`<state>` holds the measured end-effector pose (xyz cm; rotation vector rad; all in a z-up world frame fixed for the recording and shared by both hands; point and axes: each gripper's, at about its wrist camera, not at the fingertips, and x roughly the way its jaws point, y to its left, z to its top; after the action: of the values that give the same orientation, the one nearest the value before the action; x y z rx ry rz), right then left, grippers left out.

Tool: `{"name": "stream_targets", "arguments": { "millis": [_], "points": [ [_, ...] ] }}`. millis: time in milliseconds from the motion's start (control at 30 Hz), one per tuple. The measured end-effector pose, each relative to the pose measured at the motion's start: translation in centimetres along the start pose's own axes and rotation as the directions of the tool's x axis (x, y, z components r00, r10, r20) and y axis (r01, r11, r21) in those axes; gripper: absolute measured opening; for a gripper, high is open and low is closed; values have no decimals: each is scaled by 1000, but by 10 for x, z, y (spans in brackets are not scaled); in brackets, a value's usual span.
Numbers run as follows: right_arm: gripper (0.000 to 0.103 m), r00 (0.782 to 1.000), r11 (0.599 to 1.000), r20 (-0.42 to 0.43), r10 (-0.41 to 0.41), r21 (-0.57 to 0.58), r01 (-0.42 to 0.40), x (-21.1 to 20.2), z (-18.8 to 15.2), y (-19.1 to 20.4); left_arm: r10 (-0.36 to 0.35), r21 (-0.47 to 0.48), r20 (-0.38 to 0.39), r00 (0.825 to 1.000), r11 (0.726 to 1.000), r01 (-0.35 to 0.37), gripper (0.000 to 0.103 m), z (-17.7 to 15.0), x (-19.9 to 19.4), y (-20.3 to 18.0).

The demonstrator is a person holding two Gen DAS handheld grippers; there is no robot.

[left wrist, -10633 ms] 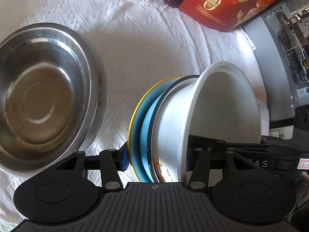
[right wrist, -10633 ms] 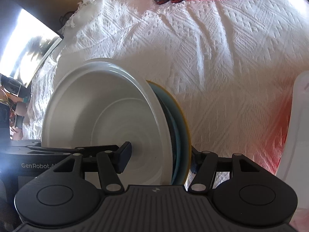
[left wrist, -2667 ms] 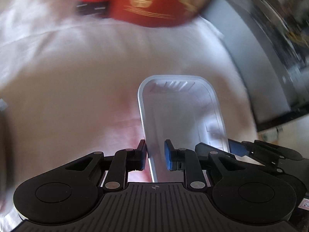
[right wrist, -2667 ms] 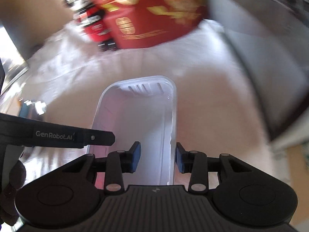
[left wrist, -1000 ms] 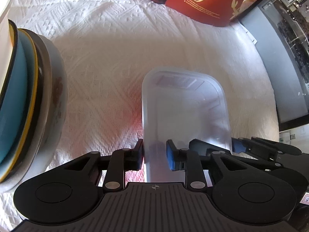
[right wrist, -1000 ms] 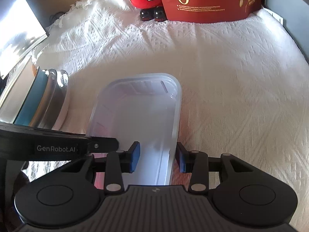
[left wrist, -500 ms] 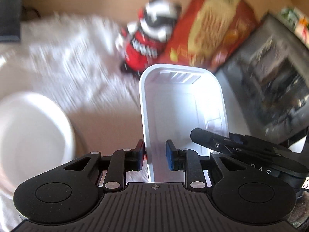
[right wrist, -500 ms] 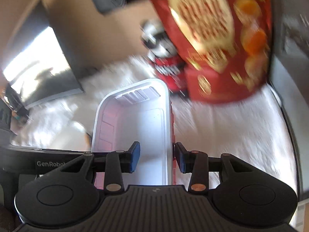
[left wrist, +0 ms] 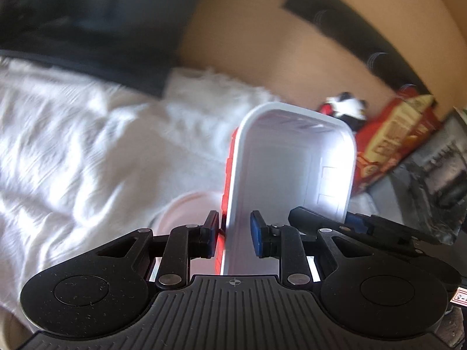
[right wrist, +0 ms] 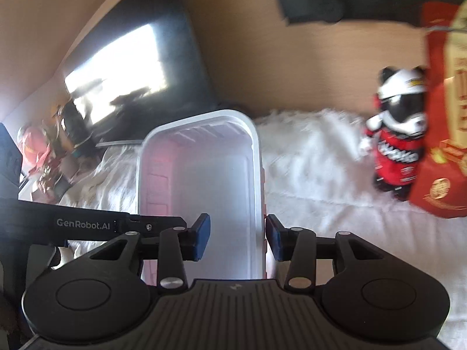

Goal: Organize plates and bowls
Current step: 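Lower the tray onto the white bowl rim with both tools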

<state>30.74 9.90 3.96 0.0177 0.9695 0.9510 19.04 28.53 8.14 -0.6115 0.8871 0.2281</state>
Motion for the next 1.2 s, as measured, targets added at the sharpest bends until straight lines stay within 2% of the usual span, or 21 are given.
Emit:
{"name": "stream_targets", "arguments": {
  "millis": [100,300,633,767,933,1200],
  "points": [
    [43,998,1000,-54,8,-5,-8,23,-6,12,27,-36,-42,999,999,-28,25,-2,12,21],
    [43,991,1000,-130,-3,3,3,51,-21,14,23,-78,-95,995,996,-31,25,-1,32,38],
    [43,989,998,-148,-22,48,29,57,-24,3,-29,-93,-100,995,996,20,24,3,32,46],
    [43,988,997,-152,-17,66,27,57,-24,5,-19,-84,-89,996,996,11,23,7,30,49],
    [43,991,999,-131,-12,36,17,55,-21,17,-23,-114,-103,994,993,11,21,8,35,62],
    [43,989,999,-148,-24,31,29,59,-19,21,-56,-143,-102,993,989,41,21,8,33,71]
  ]
}}
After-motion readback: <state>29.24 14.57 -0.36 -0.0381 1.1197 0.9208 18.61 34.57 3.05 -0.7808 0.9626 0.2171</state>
